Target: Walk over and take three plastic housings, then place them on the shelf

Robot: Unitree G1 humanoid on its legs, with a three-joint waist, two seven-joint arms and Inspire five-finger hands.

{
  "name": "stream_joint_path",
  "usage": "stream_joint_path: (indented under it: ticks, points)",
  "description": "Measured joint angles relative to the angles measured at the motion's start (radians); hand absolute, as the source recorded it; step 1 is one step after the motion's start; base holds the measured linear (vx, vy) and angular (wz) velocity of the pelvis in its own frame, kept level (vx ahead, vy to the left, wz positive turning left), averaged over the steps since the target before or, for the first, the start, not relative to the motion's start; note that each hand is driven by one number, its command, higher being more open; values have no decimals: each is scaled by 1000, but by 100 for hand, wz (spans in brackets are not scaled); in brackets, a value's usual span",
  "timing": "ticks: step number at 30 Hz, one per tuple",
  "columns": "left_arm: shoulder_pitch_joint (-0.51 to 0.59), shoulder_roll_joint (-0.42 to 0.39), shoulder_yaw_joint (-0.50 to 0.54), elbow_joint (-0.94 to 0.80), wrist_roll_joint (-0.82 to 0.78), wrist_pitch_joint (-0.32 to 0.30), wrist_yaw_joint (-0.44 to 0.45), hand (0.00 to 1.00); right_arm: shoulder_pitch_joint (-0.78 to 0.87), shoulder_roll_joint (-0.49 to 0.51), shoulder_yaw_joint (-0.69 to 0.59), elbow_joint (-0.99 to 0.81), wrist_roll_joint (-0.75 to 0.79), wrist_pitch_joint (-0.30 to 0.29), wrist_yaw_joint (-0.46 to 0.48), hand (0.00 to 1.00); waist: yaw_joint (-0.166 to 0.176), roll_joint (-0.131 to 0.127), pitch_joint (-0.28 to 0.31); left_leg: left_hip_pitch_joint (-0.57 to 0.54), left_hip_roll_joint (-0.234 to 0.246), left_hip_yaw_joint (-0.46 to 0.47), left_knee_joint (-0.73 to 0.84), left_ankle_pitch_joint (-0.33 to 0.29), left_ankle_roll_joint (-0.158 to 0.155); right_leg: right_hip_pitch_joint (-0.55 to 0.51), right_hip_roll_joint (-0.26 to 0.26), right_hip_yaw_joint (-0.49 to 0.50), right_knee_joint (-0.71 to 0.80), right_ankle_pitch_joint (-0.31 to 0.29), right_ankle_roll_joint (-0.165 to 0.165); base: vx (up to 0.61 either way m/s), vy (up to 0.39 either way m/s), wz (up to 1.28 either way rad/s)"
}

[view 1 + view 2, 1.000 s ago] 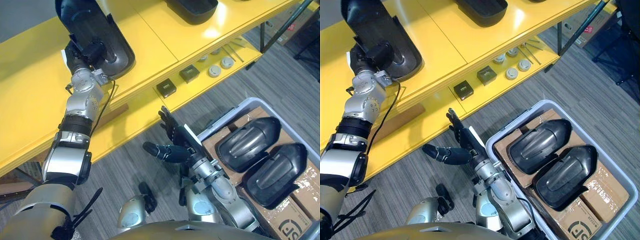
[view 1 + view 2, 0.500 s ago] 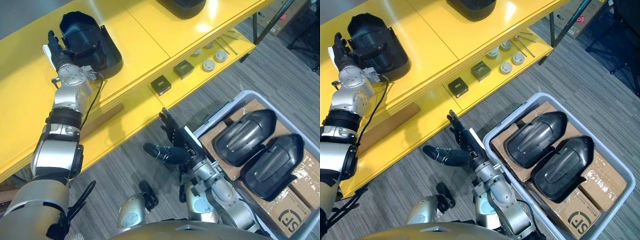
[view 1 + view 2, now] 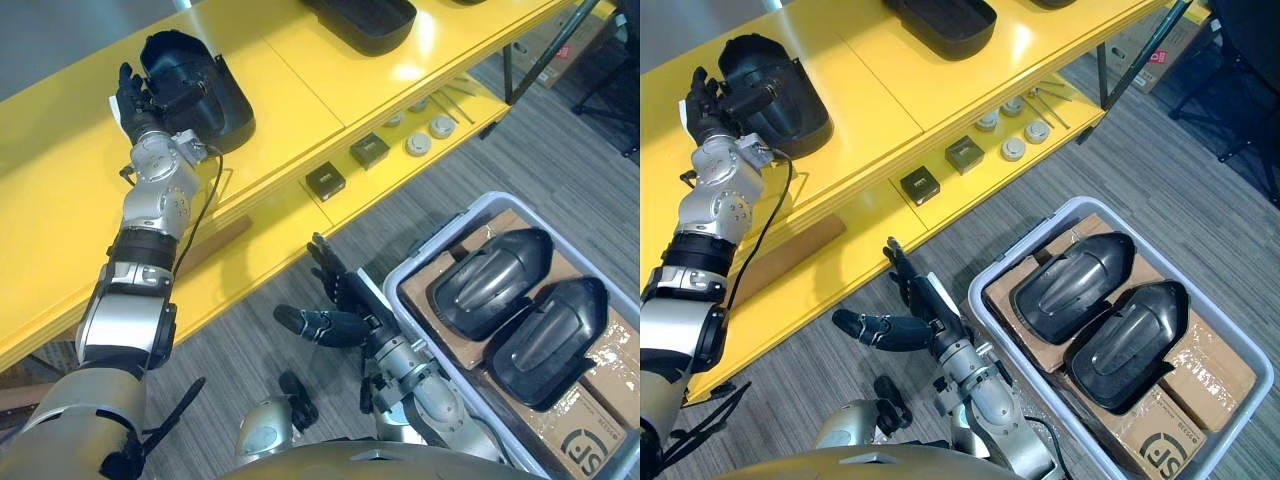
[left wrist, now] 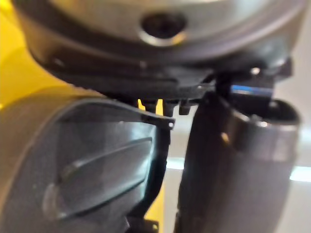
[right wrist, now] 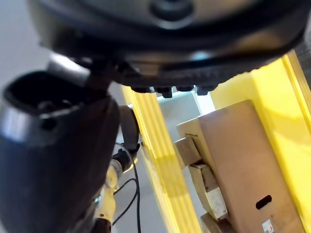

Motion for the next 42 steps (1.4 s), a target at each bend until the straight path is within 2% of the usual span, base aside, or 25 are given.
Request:
stream_joint_path:
  ticks: [3, 7, 9, 14, 17, 20, 21, 22, 23, 24, 25, 28, 30, 34, 39, 42]
  points:
    - [36, 0, 29, -57, -20, 0, -30, 100, 11, 5, 3, 24, -4, 0, -3, 100, 4, 3, -46, 16, 1, 2, -12, 6, -3, 12, 3, -7, 0, -2, -3, 0, 0, 0]
    - [77, 1, 41, -177, -12, 0, -99, 100, 10, 4, 2, 47, -133, -20, -12, 100, 33, 23, -128, 31, -1, -1, -27, 11, -4, 22, 4, -19, 0, -3, -4, -7, 13, 4]
    - [88, 6, 41, -216, 13, 0, -118, 100, -11, 3, 6, 46, -152, -26, -12, 100, 46, 29, -141, 58, -1, -3, -38, 12, -5, 49, 4, -32, 0, -5, -7, -34, 28, 4]
    - [171, 85, 48, -298, 102, -1, -165, 100, -78, -26, -17, 5, -112, -43, -10, 100, 83, 33, -217, 64, -4, -7, -50, 19, -7, 59, 2, -52, -1, -13, -13, -75, 9, 4]
    - [260, 130, 116, -373, 101, -43, -184, 100, -106, -28, -61, -20, -26, -44, -1, 100, 88, 33, -225, 76, -5, -21, -66, 32, -12, 74, 3, -72, -1, -21, -15, -74, -15, 17]
    - [455, 127, 238, -595, 94, -114, -188, 100, -121, -28, -150, -45, 40, -51, 20, 100, 102, 29, -252, 78, -6, -36, -102, 50, -19, 76, 5, -101, -2, -32, -19, -31, -10, 24]
    - [556, 102, 280, -712, 94, -153, -195, 100, -122, -28, -180, -52, 51, -57, 30, 100, 112, 28, -261, 77, -6, -45, -114, 59, -21, 75, 6, -112, -6, -34, -20, -5, 1, 23]
    - [611, 78, 299, -772, 94, -177, -201, 100, -122, -28, -195, -54, 51, -57, 35, 100, 117, 28, -268, 76, -6, -51, -120, 64, -21, 76, 6, -119, -6, -37, -20, 12, 10, 26]
    - [714, 12, 318, -875, 95, -222, -210, 100, -124, -28, -220, -54, 47, -57, 39, 100, 134, 28, -278, 79, -6, -60, -129, 78, -25, 80, 7, -129, -6, -39, -19, 37, 22, 24]
    - [771, -34, 318, -924, 99, -247, -213, 100, -127, -28, -228, -54, 47, -57, 38, 100, 141, 27, -281, 79, -5, -67, -129, 80, -24, 85, 7, -137, -6, -40, -18, 49, 35, 32]
    - [900, -152, 311, -1014, 108, -300, -232, 100, -144, -27, -240, -53, 48, -56, 38, 100, 160, 27, -283, 78, -5, -83, -129, 82, -24, 92, 7, -152, -2, -41, -17, 37, 37, 26]
    - [1088, -311, 250, -1040, 108, -329, -269, 100, -204, -14, -238, -14, 67, -43, 37, 100, 192, 13, -290, 74, -9, -112, -132, 89, -24, 104, 3, -178, -4, -45, -12, -12, 46, 30]
    - [1186, -361, 201, -1039, 119, -330, -291, 100, -240, -1, -237, 21, 75, -37, 36, 100, 203, -1, -289, 73, -15, -129, -148, 92, -22, 108, -2, -196, -6, -52, -9, -58, 46, 27]
    - [1276, -372, 89, -1039, 205, -330, -341, 100, -308, 16, -233, 115, 75, -25, 18, 100, 219, -13, -284, 61, -21, -144, -167, 113, -19, 104, -9, -218, -6, -59, -4, -38, 36, 23]
    - [1279, -371, 45, -1037, 221, -331, -392, 100, -370, 8, -234, 200, 77, 7, -3, 100, 219, -7, -265, 61, -22, -152, -193, 133, -23, 99, -7, -229, -6, -59, -5, 9, 18, 7]
    - [1277, -370, -13, -1006, 222, -334, -399, 100, -420, -17, -236, 271, 75, 25, -68, 100, 218, -5, -244, 45, -23, -173, -197, 144, -24, 93, -8, -253, -1, -61, -6, 50, 16, 18]
